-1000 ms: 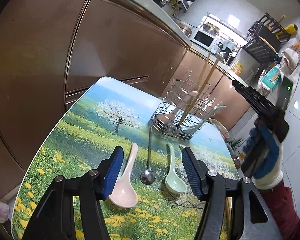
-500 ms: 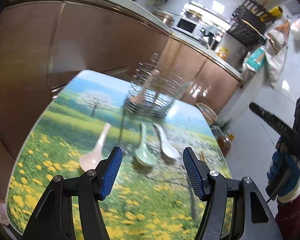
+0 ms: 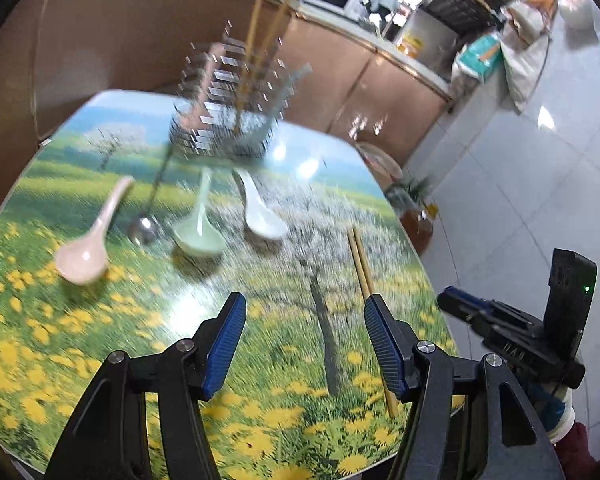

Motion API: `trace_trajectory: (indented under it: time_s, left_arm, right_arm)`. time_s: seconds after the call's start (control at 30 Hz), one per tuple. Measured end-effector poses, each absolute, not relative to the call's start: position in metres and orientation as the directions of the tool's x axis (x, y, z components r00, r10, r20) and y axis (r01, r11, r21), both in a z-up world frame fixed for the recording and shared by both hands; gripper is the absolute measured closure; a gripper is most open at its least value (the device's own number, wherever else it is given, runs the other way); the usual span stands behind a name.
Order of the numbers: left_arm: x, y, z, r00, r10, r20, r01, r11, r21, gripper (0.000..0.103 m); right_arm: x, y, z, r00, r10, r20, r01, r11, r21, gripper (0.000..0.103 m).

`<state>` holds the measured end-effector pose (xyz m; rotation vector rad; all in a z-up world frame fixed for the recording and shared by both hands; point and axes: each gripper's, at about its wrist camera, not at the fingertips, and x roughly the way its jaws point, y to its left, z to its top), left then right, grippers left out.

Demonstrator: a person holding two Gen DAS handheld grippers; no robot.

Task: Organize utensils
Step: 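Move both tools over the two loose wooden chopsticks on the table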

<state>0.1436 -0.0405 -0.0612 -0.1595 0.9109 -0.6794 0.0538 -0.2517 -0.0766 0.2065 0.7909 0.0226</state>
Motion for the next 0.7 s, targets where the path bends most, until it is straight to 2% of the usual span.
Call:
trace_trajectory:
  time_s: [0.3,0.7]
  left_arm:
    - [0.144,-0.049,-0.082,0.392,-0.586,-0.709,0.464,0.792,-0.398,0.042]
    - [0.148,-0.066,-0.092,0.366,-0.578,-0.729,0.472,0.791,-0.390,0.042]
  right_arm:
    - [0.058,-0.234,-0.110,0.645,0.132,-0.753,0.040,0.978,0.206,0.082]
    - [0.067,-0.230,-0.124,0.607,0.128,-0.784,0.034,0.982,0.186,0.081]
